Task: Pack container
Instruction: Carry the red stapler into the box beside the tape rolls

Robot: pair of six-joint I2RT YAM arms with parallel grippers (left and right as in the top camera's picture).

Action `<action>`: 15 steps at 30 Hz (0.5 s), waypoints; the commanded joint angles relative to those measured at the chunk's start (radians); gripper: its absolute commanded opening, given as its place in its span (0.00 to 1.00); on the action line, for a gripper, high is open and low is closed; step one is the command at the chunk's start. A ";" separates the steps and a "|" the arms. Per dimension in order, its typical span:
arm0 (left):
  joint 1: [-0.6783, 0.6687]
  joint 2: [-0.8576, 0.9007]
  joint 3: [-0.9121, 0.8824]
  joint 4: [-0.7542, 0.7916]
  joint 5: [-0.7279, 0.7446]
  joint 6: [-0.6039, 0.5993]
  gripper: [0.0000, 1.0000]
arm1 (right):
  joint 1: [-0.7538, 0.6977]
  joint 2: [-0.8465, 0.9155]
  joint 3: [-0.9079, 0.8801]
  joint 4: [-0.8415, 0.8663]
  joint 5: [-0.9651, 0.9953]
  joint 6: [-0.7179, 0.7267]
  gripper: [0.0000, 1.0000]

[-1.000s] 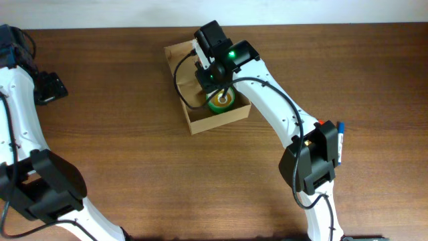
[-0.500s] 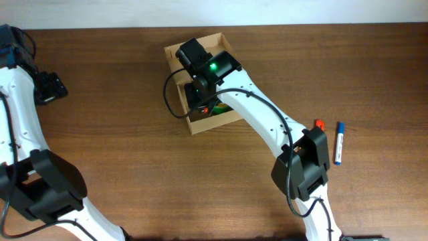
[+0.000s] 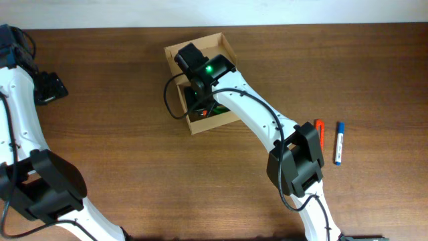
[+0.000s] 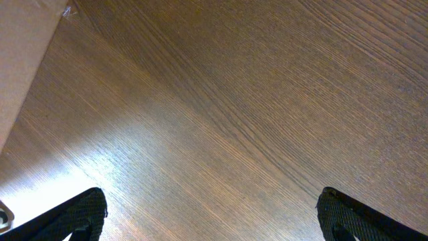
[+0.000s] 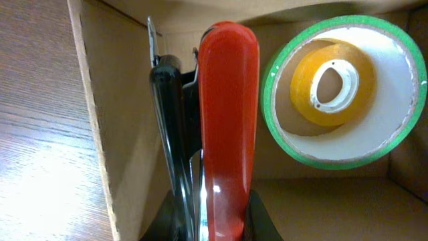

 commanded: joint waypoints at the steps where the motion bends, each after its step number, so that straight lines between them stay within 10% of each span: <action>1: 0.006 -0.007 -0.003 0.002 0.000 0.016 1.00 | 0.006 0.015 -0.006 0.002 -0.009 0.004 0.04; 15: 0.006 -0.007 -0.003 0.002 0.000 0.016 1.00 | 0.033 0.093 -0.006 -0.009 -0.078 -0.064 0.04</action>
